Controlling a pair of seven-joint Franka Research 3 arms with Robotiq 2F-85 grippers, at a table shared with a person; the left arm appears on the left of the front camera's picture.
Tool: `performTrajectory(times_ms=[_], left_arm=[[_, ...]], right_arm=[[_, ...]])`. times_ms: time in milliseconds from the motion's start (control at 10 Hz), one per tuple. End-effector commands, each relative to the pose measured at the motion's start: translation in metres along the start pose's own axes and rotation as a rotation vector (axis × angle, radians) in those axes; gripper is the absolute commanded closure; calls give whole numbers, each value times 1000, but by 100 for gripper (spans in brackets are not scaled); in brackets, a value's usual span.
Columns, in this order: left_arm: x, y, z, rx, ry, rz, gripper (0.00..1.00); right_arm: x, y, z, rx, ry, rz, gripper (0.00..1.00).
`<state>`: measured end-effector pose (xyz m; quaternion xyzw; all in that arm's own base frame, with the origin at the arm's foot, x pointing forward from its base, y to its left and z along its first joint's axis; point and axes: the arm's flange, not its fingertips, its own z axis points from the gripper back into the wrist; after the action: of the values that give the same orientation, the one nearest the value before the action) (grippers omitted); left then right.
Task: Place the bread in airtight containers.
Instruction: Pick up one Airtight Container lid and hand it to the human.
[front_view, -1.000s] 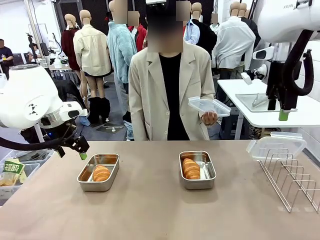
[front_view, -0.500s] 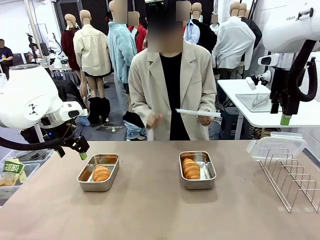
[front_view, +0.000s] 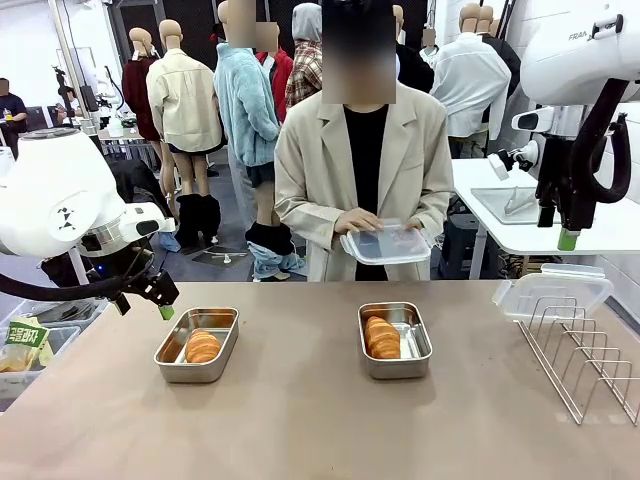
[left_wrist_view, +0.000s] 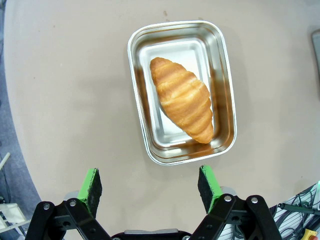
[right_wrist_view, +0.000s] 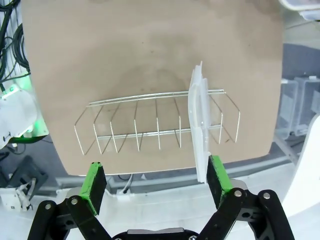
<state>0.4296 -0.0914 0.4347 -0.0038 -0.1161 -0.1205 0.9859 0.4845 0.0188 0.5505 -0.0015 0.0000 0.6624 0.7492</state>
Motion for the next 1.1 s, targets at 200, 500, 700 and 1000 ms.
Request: performTrajectory(times_ms=[200, 500, 700, 1000], left_arm=[[1, -1, 0, 7, -9, 16, 0], [1, -1, 0, 7, -9, 16, 0], [1, -1, 0, 7, -9, 16, 0], [1, -1, 0, 7, -9, 16, 0]], right_arm=[[-1, -2, 2, 11, 14, 0, 0], [-1, -2, 2, 11, 14, 0, 0], [-1, -2, 2, 11, 14, 0, 0], [-1, -2, 2, 11, 14, 0, 0]])
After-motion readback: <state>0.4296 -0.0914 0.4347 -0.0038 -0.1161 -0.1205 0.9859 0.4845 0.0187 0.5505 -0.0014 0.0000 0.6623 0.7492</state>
